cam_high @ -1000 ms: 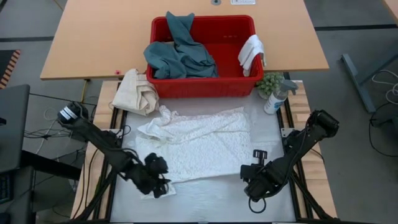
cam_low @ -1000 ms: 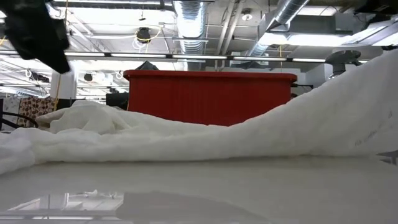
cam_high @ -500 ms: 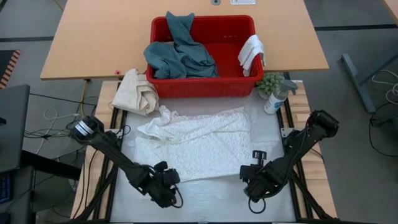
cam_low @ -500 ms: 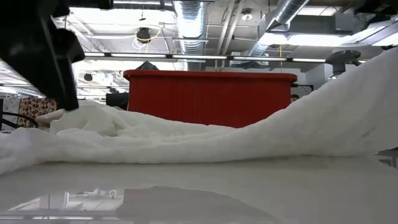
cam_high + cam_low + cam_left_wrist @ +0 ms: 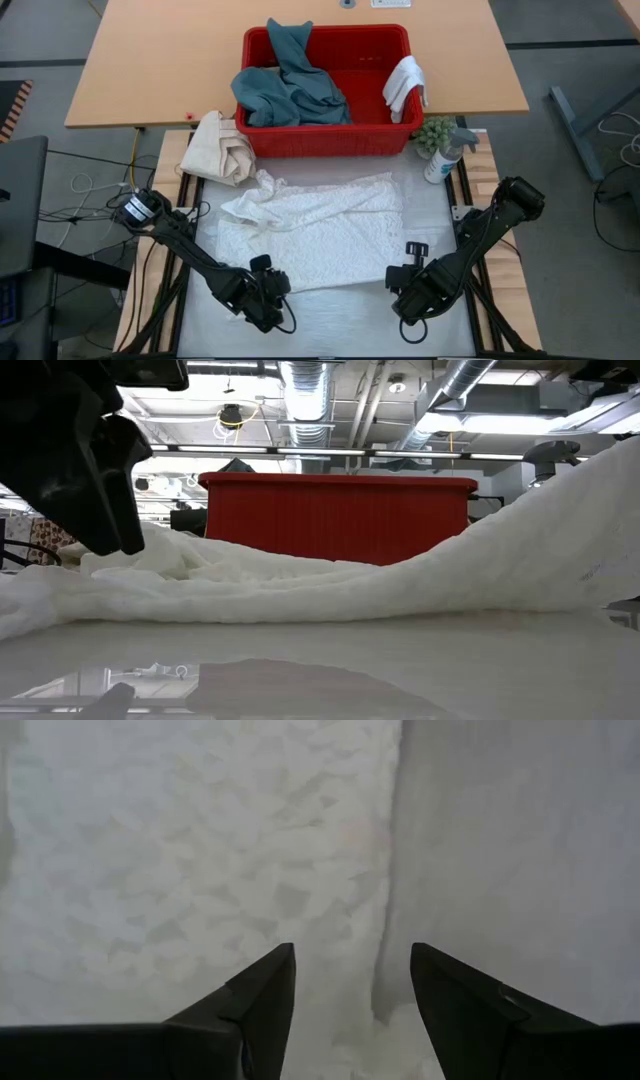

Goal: Fold Laundry from Bin
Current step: Fold the white shirt

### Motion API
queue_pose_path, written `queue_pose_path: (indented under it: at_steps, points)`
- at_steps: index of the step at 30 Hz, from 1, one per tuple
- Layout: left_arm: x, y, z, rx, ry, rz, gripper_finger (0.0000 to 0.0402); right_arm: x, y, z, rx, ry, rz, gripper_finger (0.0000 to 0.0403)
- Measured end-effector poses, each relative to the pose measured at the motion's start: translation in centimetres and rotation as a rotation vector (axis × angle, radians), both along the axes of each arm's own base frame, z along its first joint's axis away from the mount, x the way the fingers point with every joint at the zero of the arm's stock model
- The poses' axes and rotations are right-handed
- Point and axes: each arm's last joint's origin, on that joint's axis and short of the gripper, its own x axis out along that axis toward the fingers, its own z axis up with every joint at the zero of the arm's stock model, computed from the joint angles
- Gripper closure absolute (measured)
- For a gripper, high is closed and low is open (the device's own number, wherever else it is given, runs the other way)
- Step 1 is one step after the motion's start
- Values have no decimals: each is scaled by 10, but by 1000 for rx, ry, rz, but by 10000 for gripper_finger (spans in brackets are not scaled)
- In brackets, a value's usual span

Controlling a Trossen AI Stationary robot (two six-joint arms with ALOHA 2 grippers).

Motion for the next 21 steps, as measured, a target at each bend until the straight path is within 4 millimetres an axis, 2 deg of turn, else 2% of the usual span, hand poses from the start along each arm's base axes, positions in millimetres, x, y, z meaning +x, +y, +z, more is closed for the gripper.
queue_pose_path:
  at_steps: [9, 21]
  points:
    - [-1, -2, 0, 13, -8, -21, 213, 0, 0, 0, 0, 0, -1, 386]
    - [3, -8, -18, 34, 19, -62, 213, 0, 0, 0, 11, 8, -3, 386]
